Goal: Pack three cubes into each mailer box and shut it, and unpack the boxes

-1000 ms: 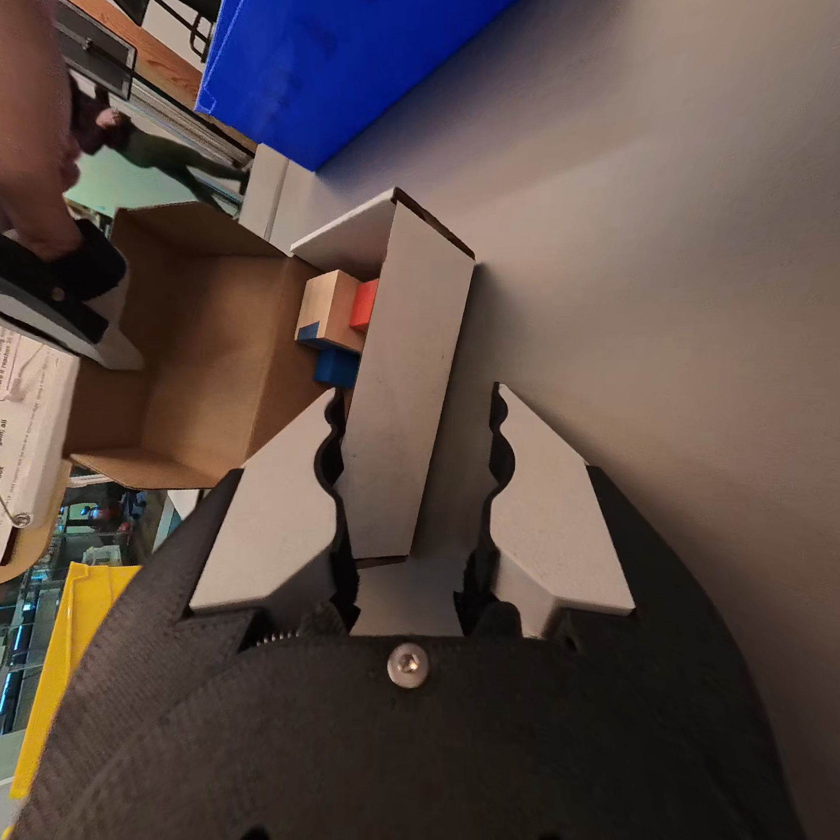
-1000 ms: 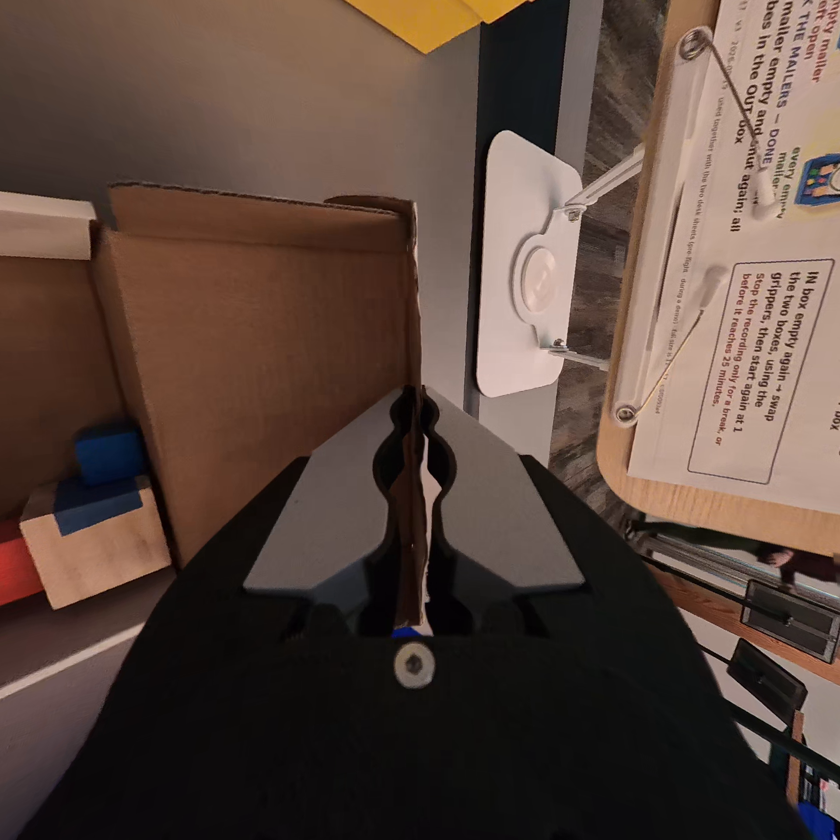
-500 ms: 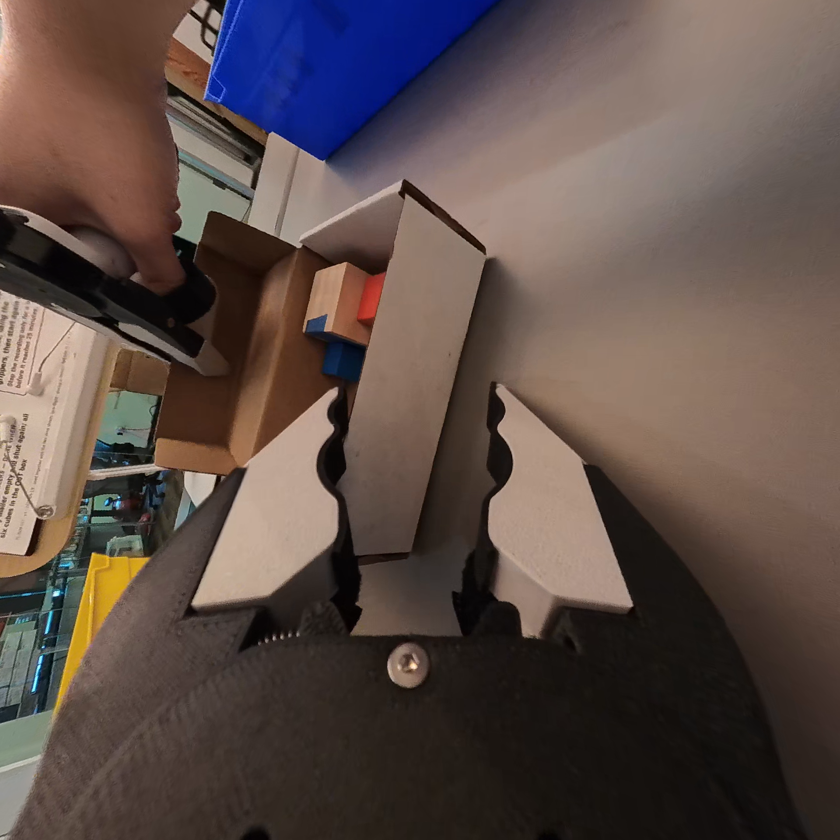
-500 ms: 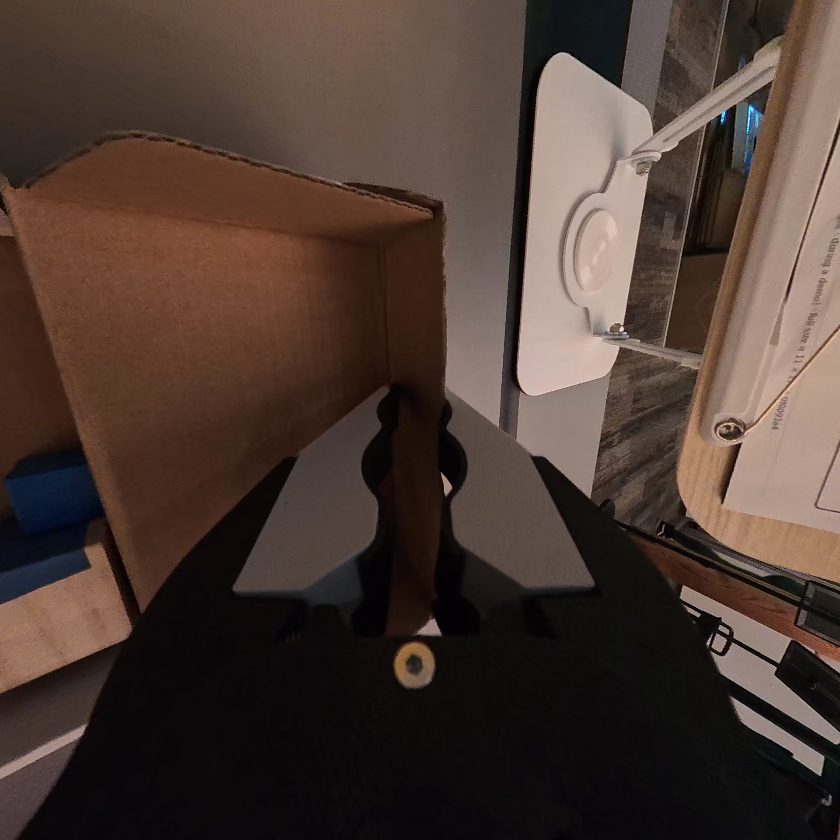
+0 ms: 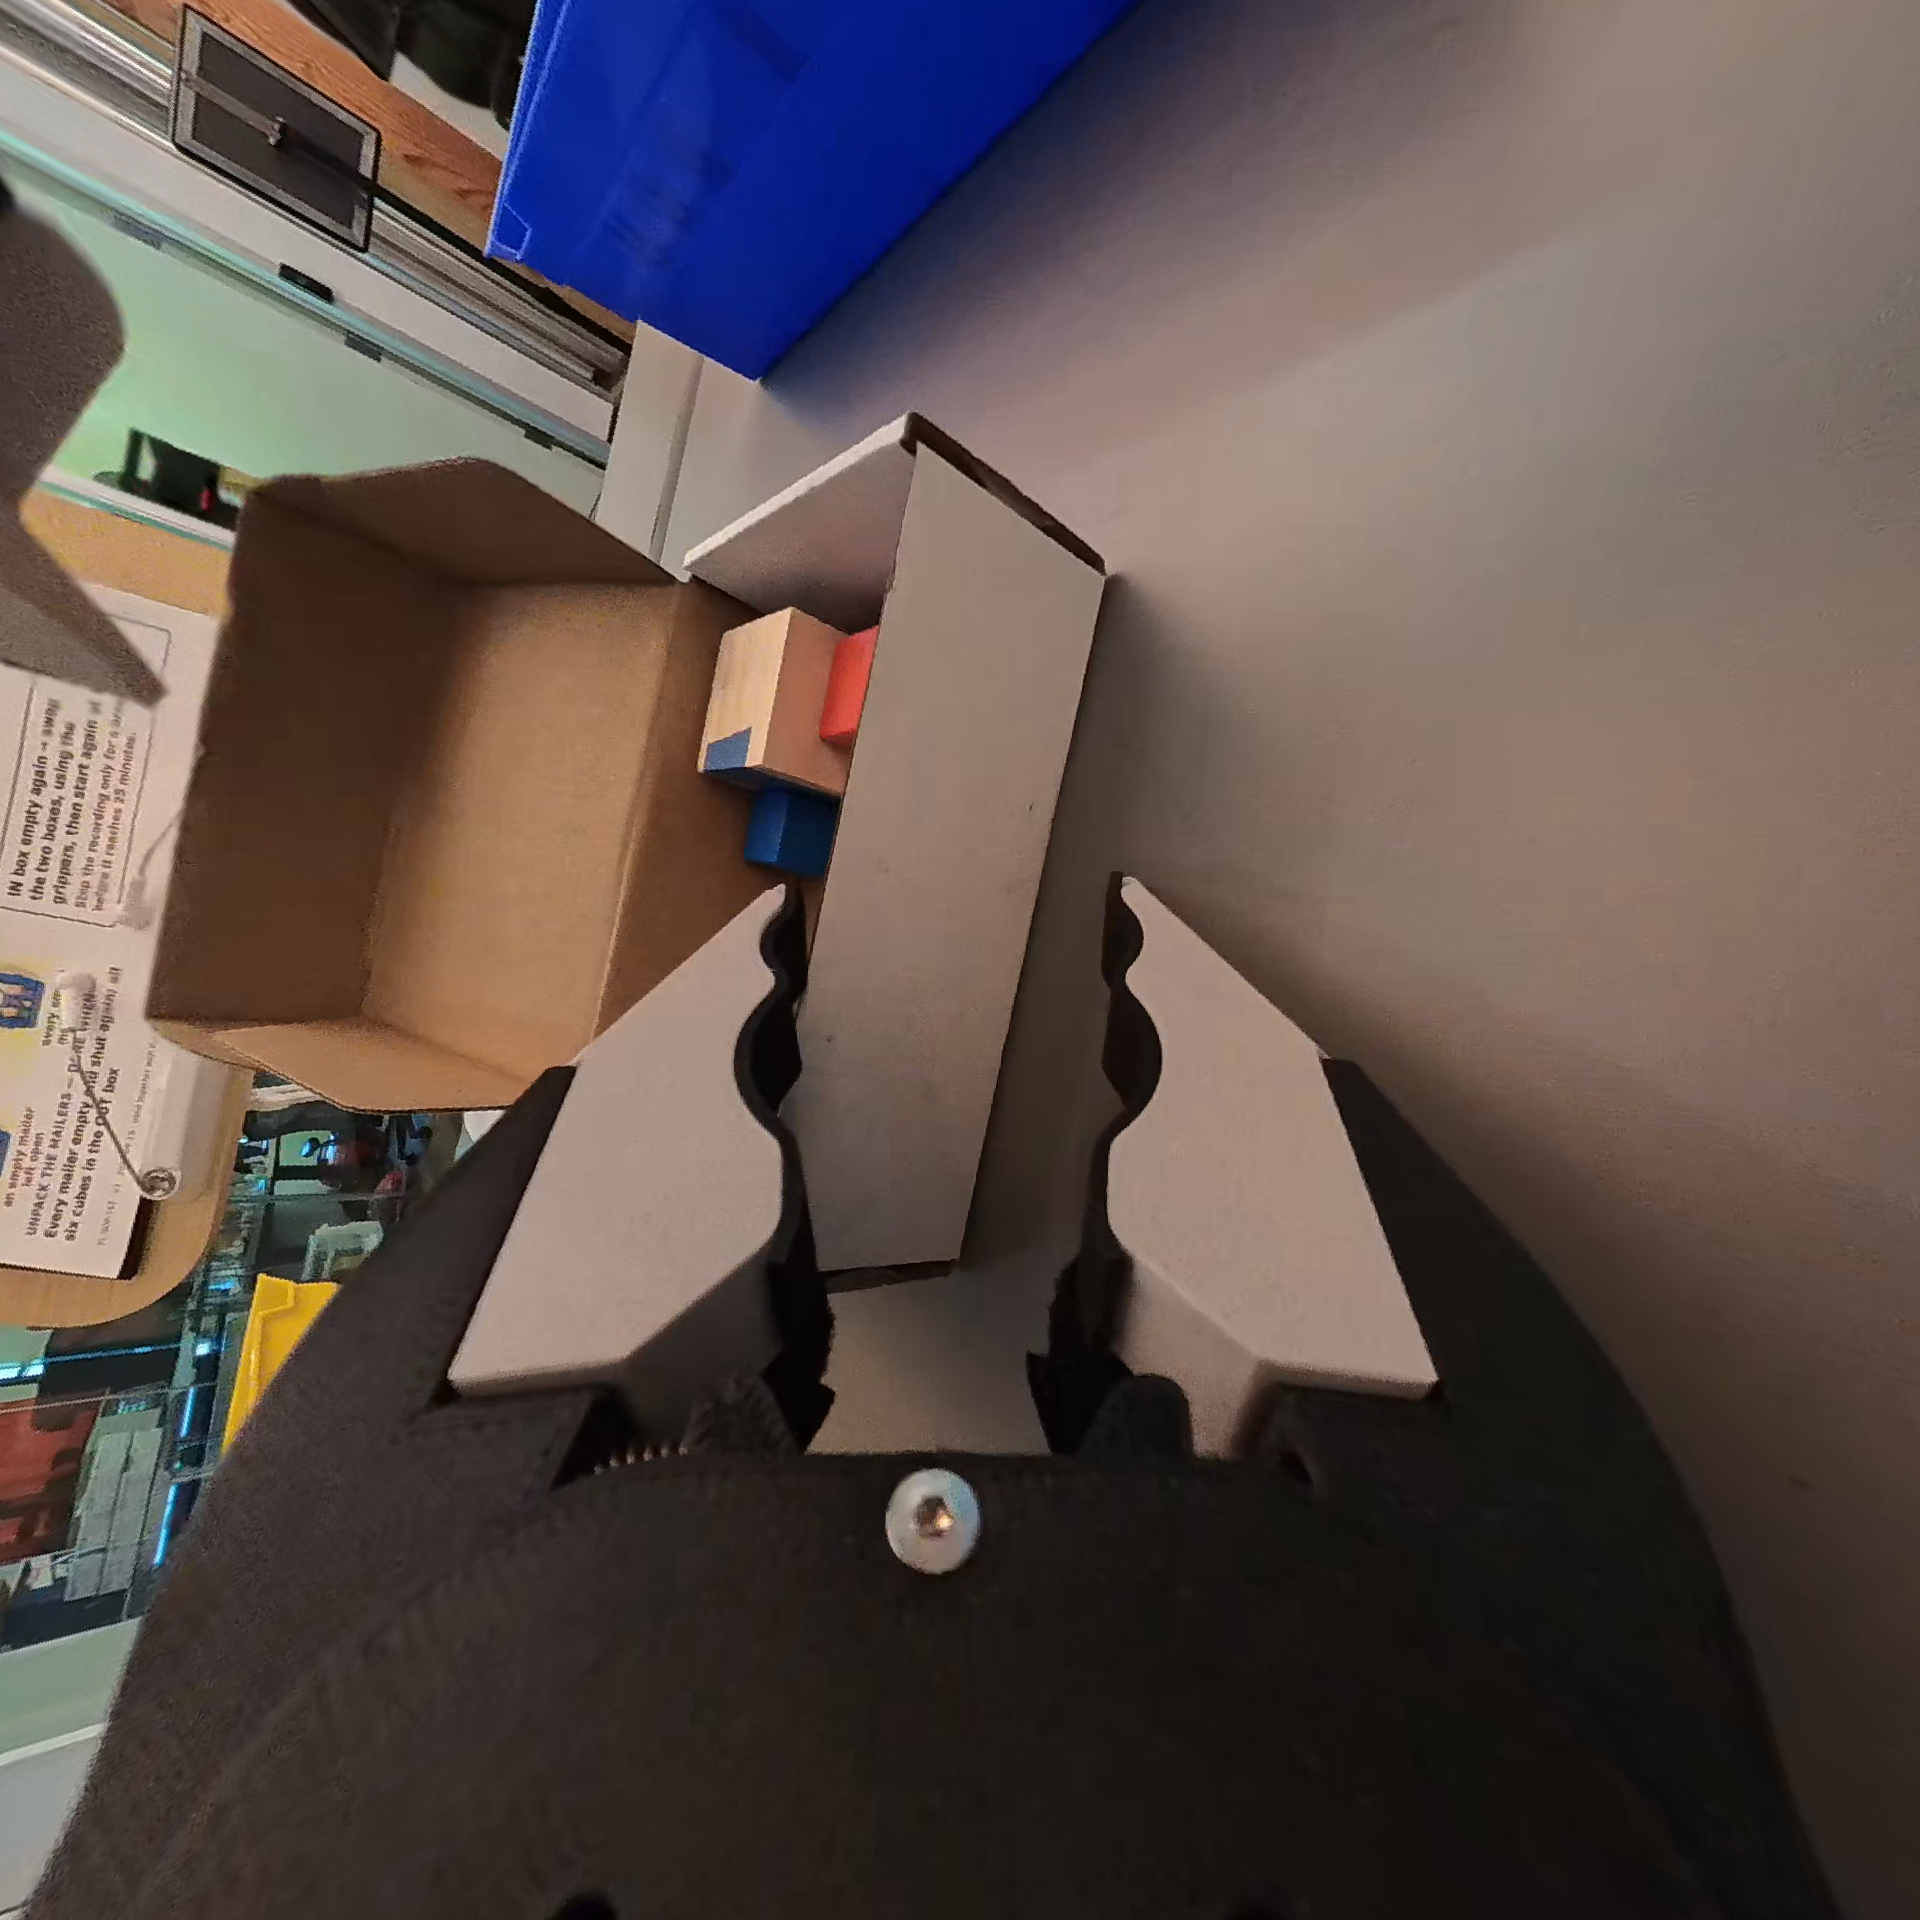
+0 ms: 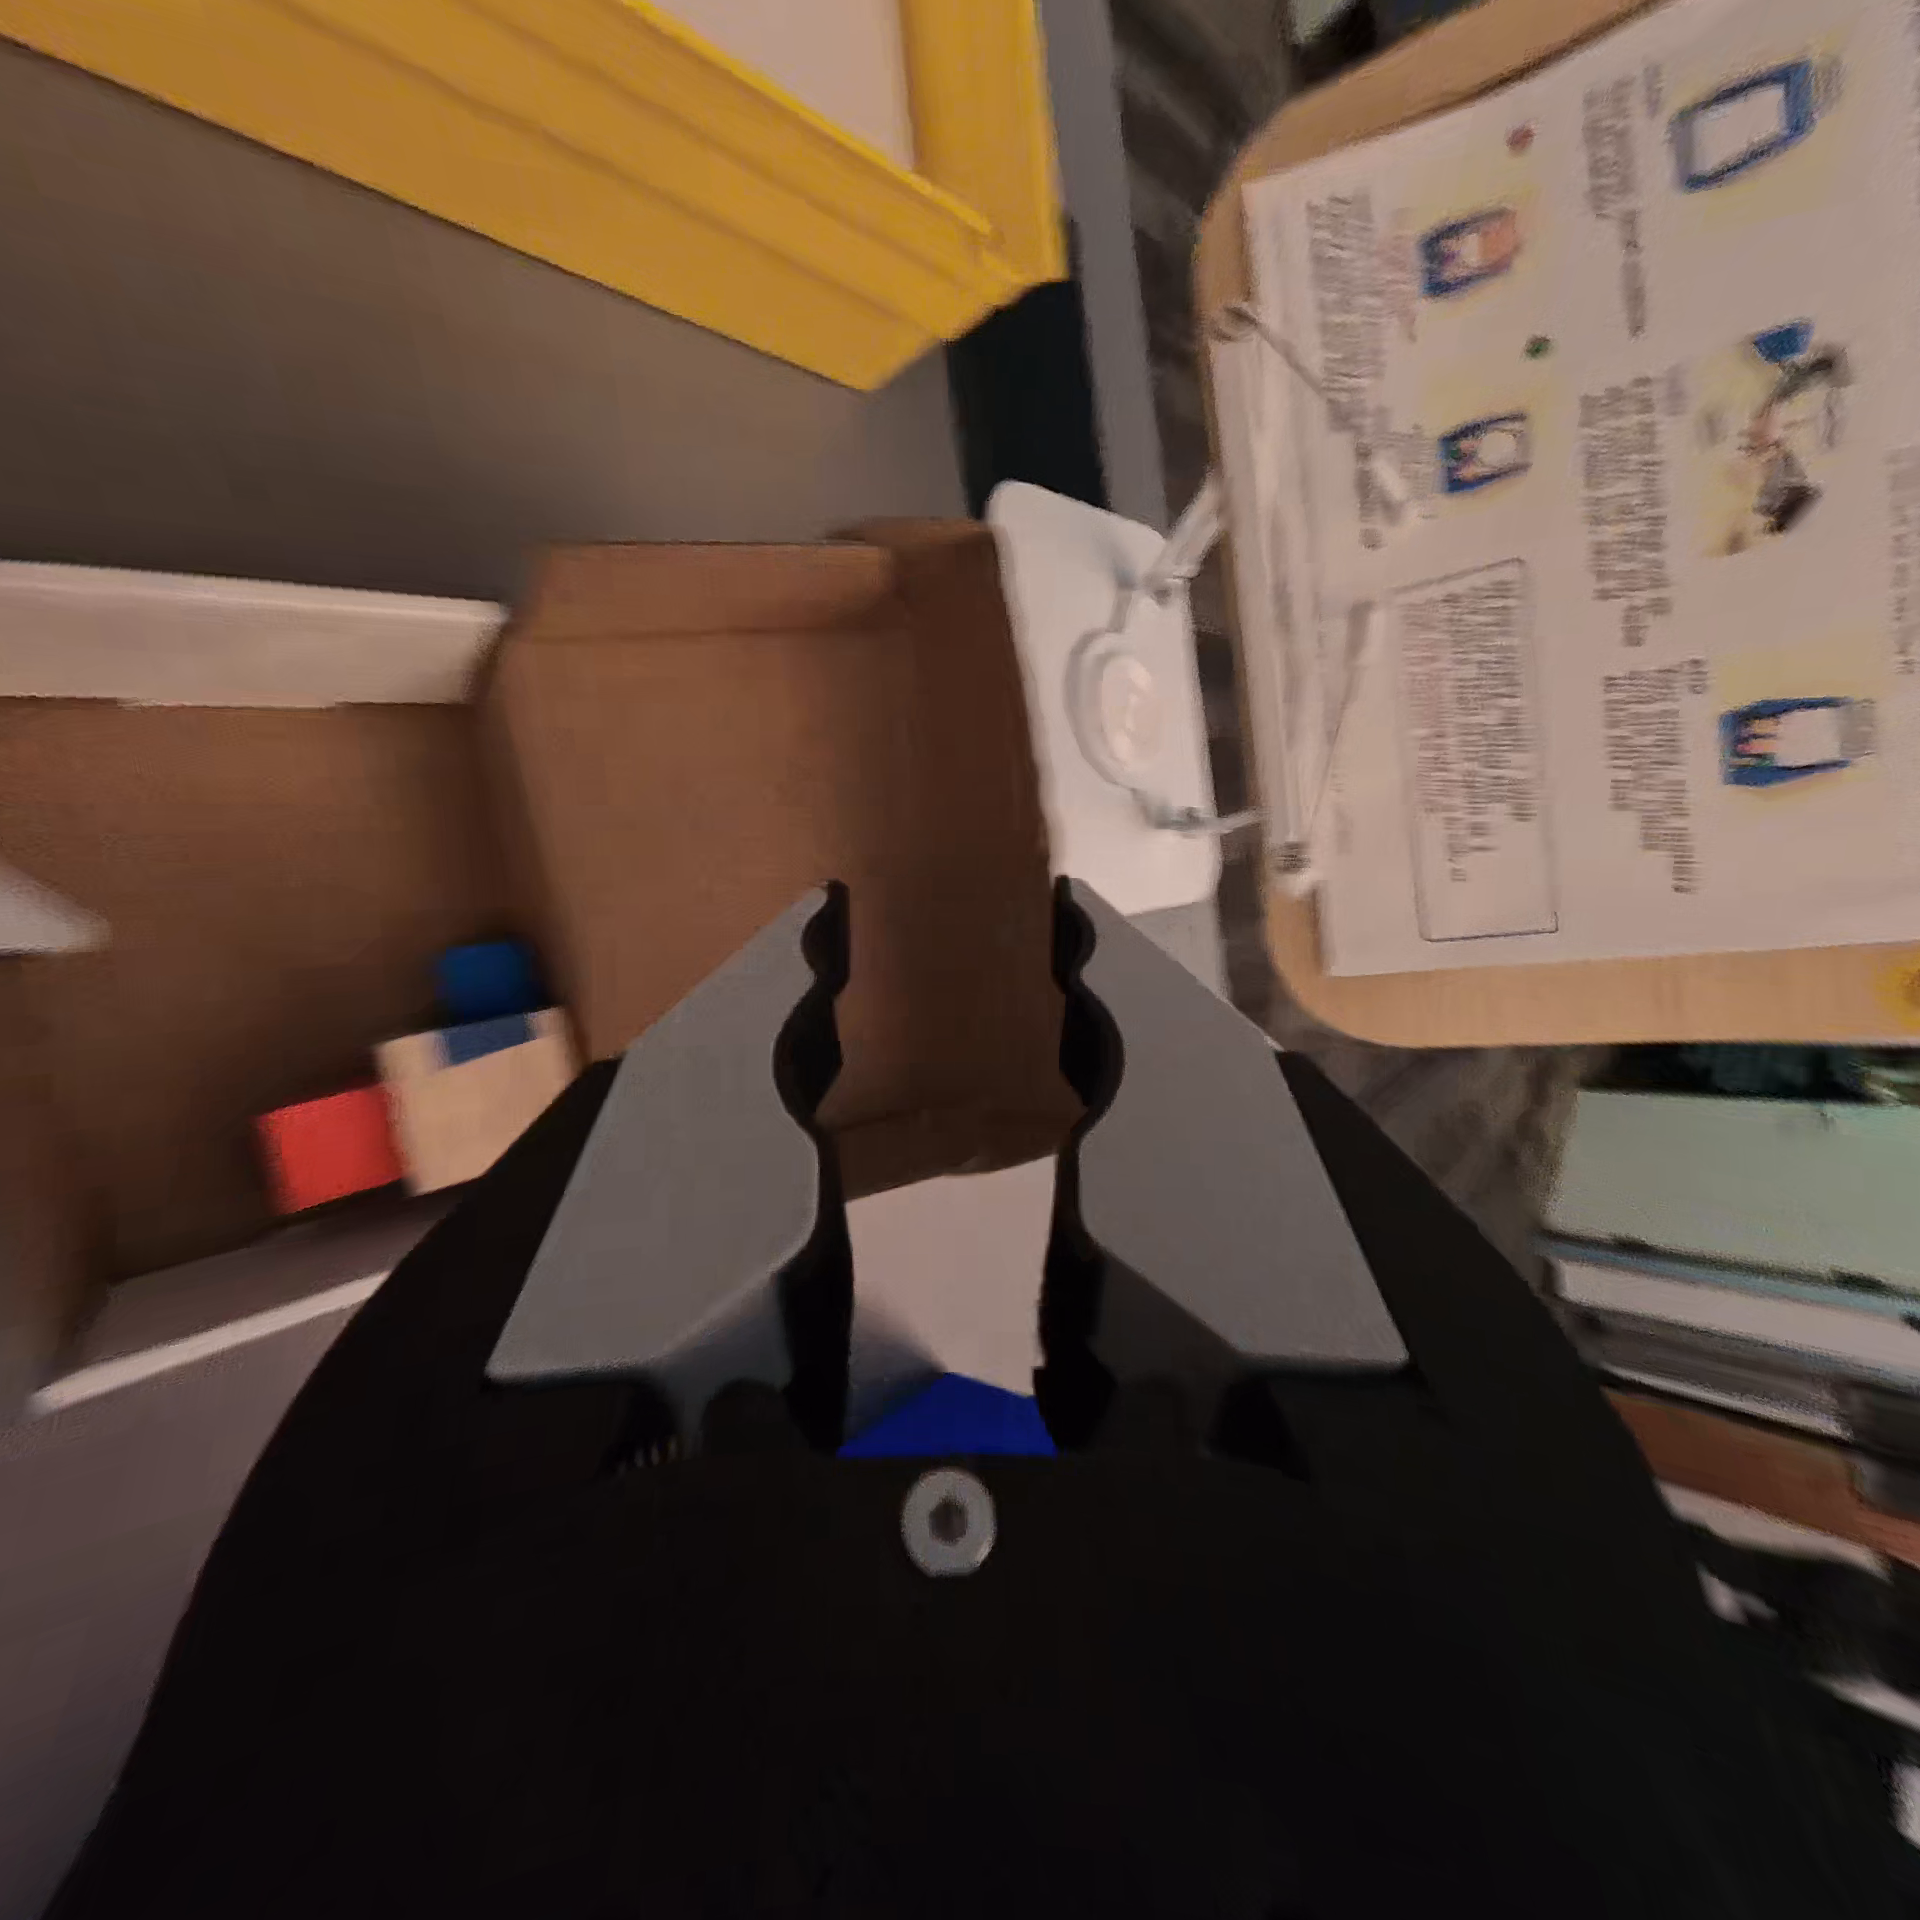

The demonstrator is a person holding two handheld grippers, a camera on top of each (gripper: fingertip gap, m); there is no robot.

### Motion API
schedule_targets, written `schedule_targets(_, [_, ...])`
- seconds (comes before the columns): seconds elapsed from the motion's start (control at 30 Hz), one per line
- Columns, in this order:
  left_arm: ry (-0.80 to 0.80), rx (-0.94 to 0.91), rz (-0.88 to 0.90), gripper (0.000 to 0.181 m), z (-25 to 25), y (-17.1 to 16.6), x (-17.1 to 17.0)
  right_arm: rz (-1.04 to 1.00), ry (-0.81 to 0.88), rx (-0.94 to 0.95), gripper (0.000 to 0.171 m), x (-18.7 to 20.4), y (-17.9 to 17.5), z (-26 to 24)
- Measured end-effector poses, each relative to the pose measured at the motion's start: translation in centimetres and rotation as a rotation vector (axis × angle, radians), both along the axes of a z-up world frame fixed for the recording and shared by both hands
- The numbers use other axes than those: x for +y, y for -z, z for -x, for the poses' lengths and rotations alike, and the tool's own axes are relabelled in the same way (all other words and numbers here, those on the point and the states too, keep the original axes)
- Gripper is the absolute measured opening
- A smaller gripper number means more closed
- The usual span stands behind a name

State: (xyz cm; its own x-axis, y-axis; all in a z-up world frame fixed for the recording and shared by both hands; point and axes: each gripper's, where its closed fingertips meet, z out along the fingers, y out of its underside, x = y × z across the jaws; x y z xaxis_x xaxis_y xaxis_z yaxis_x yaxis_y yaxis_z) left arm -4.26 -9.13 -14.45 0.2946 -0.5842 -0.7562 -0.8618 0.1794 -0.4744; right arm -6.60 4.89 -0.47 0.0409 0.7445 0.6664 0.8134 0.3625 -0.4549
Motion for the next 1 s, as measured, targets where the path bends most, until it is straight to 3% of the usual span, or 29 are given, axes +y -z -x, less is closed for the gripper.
schedule_targets(0.17, [0.002,0.015,-0.014,0.055,0.0,0.0,-0.1,0.195,-0.031,-0.169,0.037,-6.5,6.4,-2.8])
schedule_targets(0.4, [0.005,0.02,-0.027,0.055,0.0,0.0,-0.2,0.31,0.111,-0.265,0.037,-6.4,11.7,-3.4])
schedule_targets(0.77, [0.005,0.017,-0.021,0.055,0.3,0.0,-0.3,0.364,0.204,-0.242,0.038,-5.9,13.1,-3.3])
schedule_targets(1.0, [0.007,0.021,-0.023,0.055,0.3,0.0,-0.3,0.441,0.138,-0.235,0.044,-7.9,13.1,-2.3])
